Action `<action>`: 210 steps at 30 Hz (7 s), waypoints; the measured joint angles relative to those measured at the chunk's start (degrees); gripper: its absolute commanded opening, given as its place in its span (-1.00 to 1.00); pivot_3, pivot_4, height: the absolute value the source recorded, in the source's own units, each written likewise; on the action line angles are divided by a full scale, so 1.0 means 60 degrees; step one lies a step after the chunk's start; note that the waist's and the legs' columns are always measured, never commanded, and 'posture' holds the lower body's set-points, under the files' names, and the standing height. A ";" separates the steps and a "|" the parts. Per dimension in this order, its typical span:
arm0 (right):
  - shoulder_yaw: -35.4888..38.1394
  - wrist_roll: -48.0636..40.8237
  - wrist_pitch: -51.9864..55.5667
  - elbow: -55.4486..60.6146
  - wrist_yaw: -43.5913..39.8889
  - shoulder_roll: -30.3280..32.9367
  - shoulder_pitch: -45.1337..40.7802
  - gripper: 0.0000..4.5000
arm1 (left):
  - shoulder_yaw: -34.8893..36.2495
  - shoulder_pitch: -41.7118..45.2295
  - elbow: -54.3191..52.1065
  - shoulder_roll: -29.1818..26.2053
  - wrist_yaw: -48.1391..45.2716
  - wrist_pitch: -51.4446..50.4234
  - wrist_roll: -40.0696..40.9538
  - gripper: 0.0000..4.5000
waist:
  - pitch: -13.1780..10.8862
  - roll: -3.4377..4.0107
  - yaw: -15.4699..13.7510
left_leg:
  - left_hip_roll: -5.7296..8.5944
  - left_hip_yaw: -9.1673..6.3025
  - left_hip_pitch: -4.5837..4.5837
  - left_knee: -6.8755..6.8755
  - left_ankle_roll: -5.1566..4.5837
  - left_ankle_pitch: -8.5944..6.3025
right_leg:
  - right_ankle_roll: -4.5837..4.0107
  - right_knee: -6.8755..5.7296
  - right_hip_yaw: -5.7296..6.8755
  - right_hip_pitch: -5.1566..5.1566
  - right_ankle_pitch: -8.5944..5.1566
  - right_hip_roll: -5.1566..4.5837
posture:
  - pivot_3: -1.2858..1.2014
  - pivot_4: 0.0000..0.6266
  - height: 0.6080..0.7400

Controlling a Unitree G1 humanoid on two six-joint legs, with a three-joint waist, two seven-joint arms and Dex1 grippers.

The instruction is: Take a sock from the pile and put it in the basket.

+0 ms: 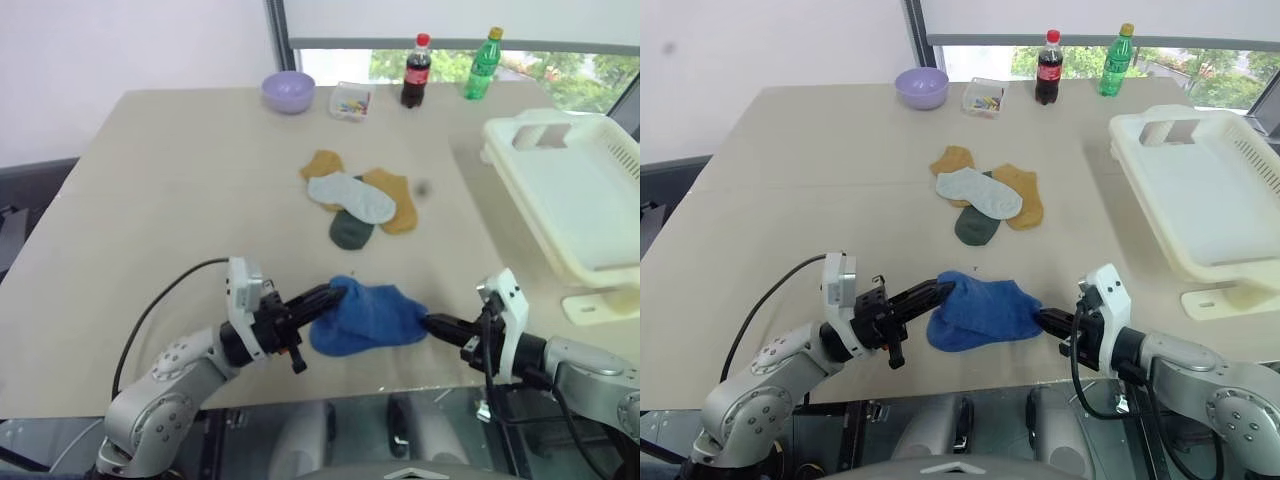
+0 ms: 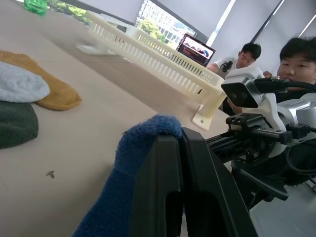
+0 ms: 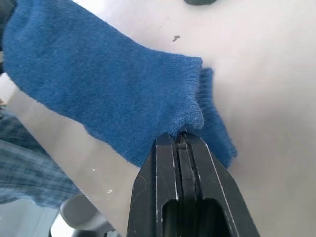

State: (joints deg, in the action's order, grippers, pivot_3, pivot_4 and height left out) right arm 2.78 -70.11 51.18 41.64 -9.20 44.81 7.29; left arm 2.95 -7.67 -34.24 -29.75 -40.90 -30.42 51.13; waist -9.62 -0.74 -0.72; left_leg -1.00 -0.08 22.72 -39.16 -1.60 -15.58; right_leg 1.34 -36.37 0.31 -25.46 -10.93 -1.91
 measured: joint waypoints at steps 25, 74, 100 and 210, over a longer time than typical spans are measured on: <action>0.0054 0.0773 0.0361 -0.0301 -0.0516 -0.0309 -0.0700 0.99 | 0.0117 -0.0396 0.0509 -0.0030 -0.0805 0.0394 -0.0742 -1.00 | 0.0000 -0.0001 0.0007 | 0.0000 0.0000 -0.0003 -0.0001 0.0000 0.0000 | 0.0000 -0.0006 0.0002 -0.0001 0.0000 0.0004 | 0.03 -0.52 0.94; 0.0395 0.2279 0.1429 -0.1603 0.1104 -0.3424 -0.1545 -0.84 | -0.0583 0.0973 0.2427 0.0621 -0.1408 0.1528 -0.2688 -1.00 | 0.0016 -0.0024 0.0008 | -0.0025 0.0002 0.0001 -0.0002 -0.0001 0.0000 | 0.0001 -0.0014 -0.0011 -0.0007 0.0001 0.0010 | 0.03 -0.52 0.94; 0.0049 0.3466 0.0638 -0.1507 0.0092 -0.3100 -0.1480 -0.75 | -0.0967 0.1171 0.2172 0.0665 -0.0634 0.0850 -0.3062 -1.00 | 0.0015 -0.0023 0.0023 | -0.0024 0.0004 -0.0006 -0.0001 -0.0001 0.0000 | -0.0001 -0.0025 -0.0017 -0.0009 0.0000 0.0014 | 0.03 -0.52 0.94; -0.3682 1.0668 -0.3740 -0.6149 -0.6400 -0.3601 -0.4999 0.04 | 0.0707 0.3640 0.5018 -0.0365 -0.0525 -0.1686 -0.2309 0.98 | 0.0047 -0.0088 0.0453 | -0.0050 -0.0016 -0.0178 0.0012 0.0001 0.0001 | -0.0004 -0.0068 -0.0017 0.0113 0.0000 0.0069 | 0.03 -0.52 0.94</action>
State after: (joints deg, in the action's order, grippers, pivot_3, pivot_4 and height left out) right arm -19.31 -6.10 28.74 4.75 -47.60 23.20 -22.70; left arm 7.19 14.17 -4.13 -31.94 -44.05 -40.54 37.28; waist -9.34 -1.27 2.00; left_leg -1.30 -0.18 21.65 -39.08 -1.59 -15.57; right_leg 1.31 -36.78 0.21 -24.78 -10.93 -1.50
